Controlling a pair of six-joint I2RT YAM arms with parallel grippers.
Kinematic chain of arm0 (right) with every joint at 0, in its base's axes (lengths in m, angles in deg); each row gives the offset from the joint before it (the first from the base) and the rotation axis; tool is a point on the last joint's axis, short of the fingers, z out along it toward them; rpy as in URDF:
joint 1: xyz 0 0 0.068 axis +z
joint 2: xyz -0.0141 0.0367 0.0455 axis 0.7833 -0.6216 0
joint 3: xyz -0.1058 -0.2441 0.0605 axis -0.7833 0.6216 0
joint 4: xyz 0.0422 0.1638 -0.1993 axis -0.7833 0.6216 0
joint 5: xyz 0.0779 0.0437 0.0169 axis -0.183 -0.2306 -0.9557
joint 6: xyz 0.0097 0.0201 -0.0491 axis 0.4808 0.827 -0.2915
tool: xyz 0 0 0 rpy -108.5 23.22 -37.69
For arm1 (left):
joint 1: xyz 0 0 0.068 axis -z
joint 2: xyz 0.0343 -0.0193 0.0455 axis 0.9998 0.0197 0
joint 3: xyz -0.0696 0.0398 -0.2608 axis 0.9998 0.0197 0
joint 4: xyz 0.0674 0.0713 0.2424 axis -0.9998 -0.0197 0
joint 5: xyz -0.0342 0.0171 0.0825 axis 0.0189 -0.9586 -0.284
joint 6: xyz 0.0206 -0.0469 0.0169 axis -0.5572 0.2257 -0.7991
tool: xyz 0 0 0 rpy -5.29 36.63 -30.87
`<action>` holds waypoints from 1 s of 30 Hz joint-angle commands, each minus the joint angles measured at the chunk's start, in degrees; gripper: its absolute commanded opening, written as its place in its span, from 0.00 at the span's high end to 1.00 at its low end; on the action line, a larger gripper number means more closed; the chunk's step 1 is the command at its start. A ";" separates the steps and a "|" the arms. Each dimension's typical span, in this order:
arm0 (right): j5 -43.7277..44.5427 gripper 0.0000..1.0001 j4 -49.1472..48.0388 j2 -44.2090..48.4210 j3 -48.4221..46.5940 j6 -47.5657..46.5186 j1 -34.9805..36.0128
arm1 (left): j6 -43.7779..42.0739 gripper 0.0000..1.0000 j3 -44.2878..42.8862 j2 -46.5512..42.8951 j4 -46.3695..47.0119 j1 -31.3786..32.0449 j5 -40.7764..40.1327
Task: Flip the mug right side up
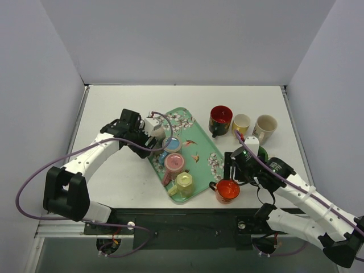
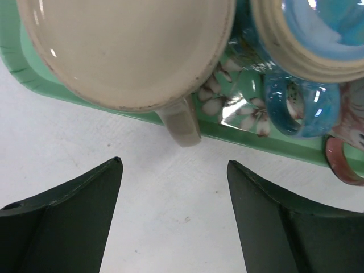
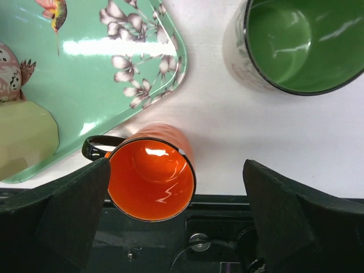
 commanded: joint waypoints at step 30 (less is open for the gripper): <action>5.79 0.03 -0.09 4.99 -6.47 -9.27 5.01 | 19.35 1.00 -9.40 0.30 19.71 -8.14 13.78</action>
